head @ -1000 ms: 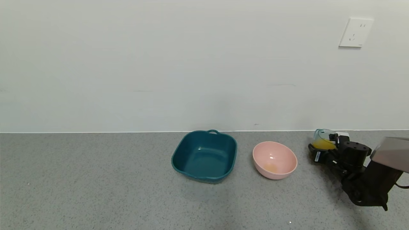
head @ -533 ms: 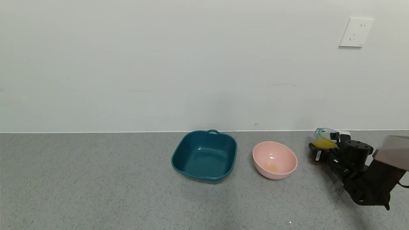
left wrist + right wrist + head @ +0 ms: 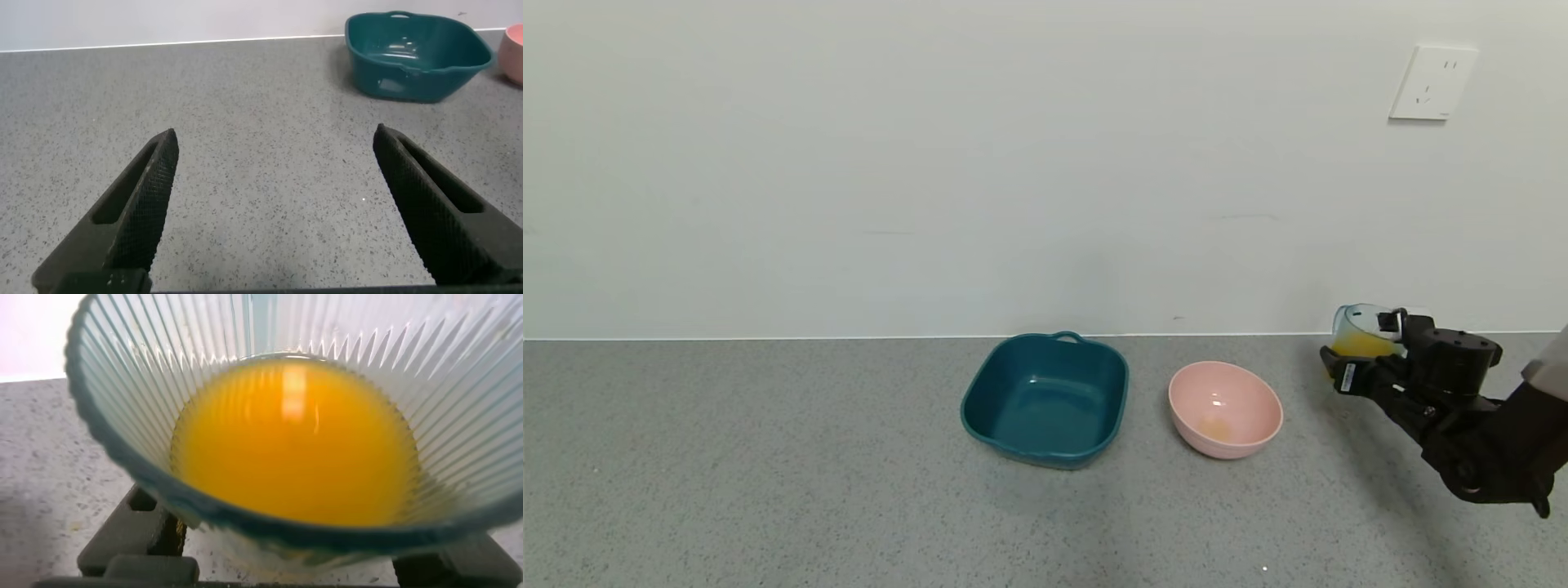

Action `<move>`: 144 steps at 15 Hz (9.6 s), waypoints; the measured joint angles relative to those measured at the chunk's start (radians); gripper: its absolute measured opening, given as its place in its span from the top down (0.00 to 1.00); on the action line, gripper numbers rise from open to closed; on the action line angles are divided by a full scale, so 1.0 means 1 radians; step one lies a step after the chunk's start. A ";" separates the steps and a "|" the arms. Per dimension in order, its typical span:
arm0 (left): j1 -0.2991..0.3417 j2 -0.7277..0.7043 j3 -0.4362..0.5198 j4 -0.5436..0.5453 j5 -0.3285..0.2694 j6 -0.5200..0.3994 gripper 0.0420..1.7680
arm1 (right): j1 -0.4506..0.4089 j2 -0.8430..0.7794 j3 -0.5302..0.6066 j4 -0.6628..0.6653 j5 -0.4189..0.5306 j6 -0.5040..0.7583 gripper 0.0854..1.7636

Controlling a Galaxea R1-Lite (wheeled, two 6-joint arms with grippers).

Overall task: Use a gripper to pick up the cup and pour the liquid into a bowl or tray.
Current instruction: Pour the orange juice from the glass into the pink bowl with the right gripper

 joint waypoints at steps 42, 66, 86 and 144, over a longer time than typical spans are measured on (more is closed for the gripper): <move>0.000 0.000 0.000 0.000 0.000 0.000 0.03 | 0.205 -0.180 0.031 0.063 0.055 -0.656 0.25; 0.000 0.000 0.000 0.000 0.000 0.000 0.03 | 0.210 -0.126 0.065 0.061 0.057 -0.918 0.25; 0.000 0.000 0.000 0.000 0.000 0.000 0.03 | 0.218 -0.131 0.094 0.057 0.049 -1.194 0.25; 0.000 0.000 0.000 0.000 0.000 0.000 0.03 | 0.282 -0.206 0.058 0.061 0.044 -1.840 0.25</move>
